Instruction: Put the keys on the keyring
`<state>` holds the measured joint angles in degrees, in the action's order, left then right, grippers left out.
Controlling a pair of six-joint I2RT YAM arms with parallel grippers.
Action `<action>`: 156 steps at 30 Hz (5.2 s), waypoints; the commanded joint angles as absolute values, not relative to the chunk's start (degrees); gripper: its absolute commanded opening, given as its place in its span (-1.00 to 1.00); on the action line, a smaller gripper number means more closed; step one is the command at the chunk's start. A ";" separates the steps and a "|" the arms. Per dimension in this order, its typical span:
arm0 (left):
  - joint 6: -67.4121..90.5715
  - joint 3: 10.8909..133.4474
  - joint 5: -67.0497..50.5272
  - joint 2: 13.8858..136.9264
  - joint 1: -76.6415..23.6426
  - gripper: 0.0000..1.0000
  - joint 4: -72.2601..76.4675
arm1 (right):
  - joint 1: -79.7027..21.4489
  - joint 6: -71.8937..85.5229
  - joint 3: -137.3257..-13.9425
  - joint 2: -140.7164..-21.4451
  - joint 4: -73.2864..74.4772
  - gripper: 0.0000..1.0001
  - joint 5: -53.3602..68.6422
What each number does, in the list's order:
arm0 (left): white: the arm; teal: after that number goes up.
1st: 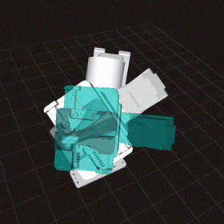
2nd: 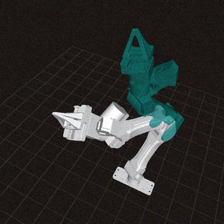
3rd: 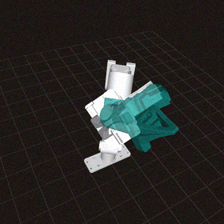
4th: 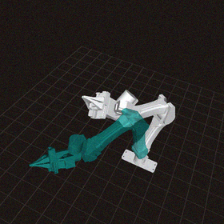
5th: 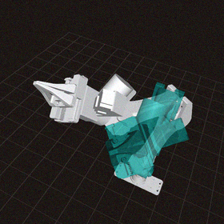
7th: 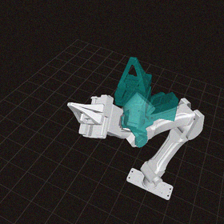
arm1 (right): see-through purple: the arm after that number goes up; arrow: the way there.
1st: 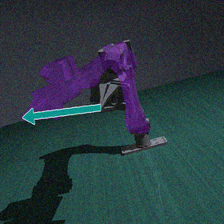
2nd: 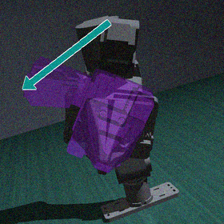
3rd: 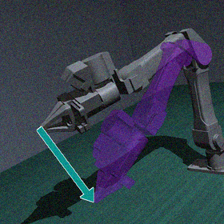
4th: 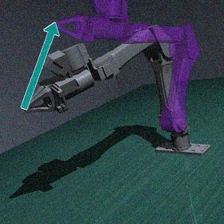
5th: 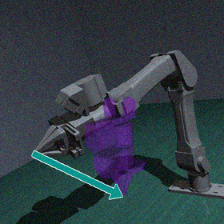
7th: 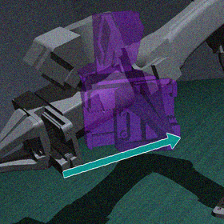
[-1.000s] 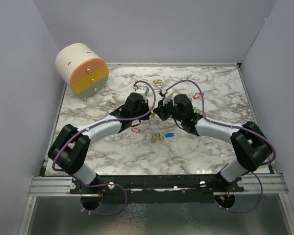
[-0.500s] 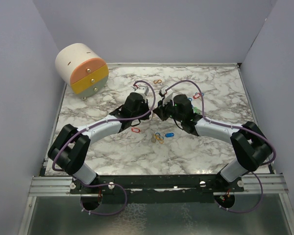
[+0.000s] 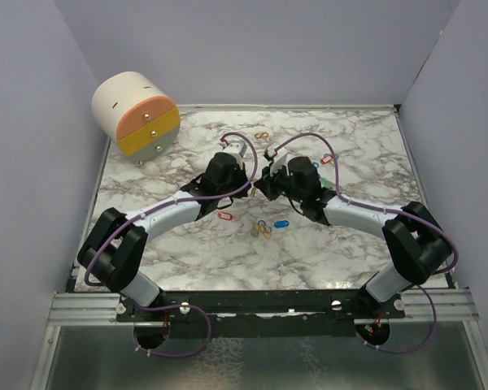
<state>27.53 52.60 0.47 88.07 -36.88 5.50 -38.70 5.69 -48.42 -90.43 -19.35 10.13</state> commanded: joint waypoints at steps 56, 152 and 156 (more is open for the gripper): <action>28.92 49.15 4.03 77.95 -37.63 0.41 3.89 | -39.18 4.19 -47.88 -88.68 -18.11 -0.99 -4.63; 22.49 60.69 15.31 95.06 -37.01 0.81 6.62 | -39.36 17.34 -40.09 -76.51 -5.89 -0.99 -4.01; 17.67 71.36 16.27 105.06 -36.35 0.84 5.24 | -39.39 17.12 -40.14 -75.67 -4.97 -0.99 -6.07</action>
<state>24.21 62.30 13.04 96.97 -37.17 6.35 -39.05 17.80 -38.87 -77.23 -5.52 -1.67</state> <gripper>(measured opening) 0.912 0.009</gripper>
